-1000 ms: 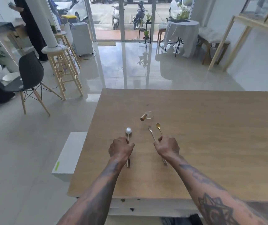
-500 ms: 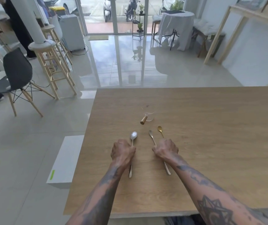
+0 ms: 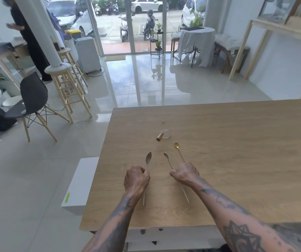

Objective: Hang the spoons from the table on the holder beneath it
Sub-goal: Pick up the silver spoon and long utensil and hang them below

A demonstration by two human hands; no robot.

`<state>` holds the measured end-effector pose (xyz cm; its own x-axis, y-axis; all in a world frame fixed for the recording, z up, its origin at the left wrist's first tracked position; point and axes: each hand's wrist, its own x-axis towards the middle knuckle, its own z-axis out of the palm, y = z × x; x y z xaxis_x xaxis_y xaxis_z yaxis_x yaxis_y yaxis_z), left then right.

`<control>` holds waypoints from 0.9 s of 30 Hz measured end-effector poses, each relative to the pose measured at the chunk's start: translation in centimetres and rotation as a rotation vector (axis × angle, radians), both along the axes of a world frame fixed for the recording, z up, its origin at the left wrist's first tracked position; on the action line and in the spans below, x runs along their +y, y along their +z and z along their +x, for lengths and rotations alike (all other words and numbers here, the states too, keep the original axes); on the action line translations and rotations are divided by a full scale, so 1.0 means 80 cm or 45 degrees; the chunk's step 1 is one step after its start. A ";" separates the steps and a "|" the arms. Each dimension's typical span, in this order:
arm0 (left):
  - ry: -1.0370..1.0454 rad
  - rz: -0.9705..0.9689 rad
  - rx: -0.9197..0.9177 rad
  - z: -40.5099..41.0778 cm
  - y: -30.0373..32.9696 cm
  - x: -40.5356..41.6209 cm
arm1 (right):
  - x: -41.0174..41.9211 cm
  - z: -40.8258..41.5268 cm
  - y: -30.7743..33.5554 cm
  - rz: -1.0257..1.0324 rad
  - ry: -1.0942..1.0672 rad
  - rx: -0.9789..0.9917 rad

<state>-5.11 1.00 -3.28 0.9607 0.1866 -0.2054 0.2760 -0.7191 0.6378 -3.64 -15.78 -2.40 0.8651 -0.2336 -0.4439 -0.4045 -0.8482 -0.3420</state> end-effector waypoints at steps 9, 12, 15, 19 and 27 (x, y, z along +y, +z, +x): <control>0.051 -0.207 -0.169 -0.045 0.065 -0.009 | -0.022 -0.043 0.095 0.523 -0.098 -0.274; 0.083 -0.278 -0.257 -0.072 0.094 -0.013 | -0.034 -0.072 0.121 0.647 -0.080 -0.350; 0.122 -0.338 -0.327 -0.110 0.119 -0.017 | -0.044 -0.113 0.141 0.726 -0.040 -0.413; 0.135 -0.367 -0.368 -0.172 0.136 -0.022 | -0.055 -0.171 0.148 0.742 -0.012 -0.434; 0.216 -0.437 -0.295 -0.275 0.092 -0.011 | -0.033 -0.255 0.103 0.768 0.052 -0.277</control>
<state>-27.14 0.11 4.06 0.9504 0.3042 -0.0658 0.1934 -0.4118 0.8905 -24.04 -18.42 5.84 0.9532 0.0376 -0.2999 -0.2431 -0.4941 -0.8347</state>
